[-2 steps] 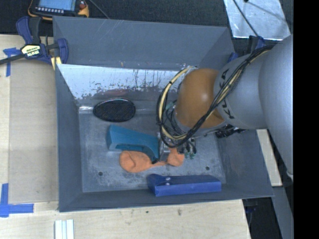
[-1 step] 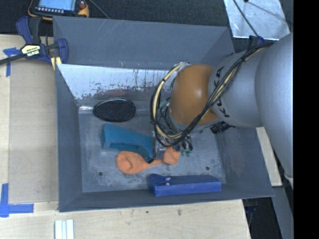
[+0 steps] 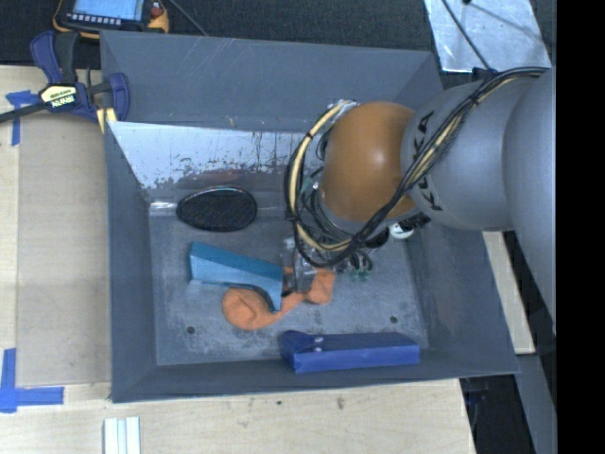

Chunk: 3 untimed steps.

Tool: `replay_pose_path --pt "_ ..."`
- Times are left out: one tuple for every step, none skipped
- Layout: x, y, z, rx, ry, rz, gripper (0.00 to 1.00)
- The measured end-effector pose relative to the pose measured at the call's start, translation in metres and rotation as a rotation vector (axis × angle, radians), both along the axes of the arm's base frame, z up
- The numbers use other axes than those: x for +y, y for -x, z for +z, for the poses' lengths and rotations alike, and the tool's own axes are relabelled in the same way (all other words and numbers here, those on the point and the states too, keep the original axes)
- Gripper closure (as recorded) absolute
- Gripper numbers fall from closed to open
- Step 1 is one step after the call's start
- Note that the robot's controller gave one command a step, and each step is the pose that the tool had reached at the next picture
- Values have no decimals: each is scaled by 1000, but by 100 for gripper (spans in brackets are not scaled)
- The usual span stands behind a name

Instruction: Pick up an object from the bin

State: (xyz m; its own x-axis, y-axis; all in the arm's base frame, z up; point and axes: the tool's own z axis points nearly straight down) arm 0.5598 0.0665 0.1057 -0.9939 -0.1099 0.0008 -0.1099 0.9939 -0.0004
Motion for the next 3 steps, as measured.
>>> replay_pose_path --pt "9 -23 -2 -6 1 31 100" --pt "-10 -3 33 5 -2 100 100" --pt "-22 -28 112 -2 0 92 100"
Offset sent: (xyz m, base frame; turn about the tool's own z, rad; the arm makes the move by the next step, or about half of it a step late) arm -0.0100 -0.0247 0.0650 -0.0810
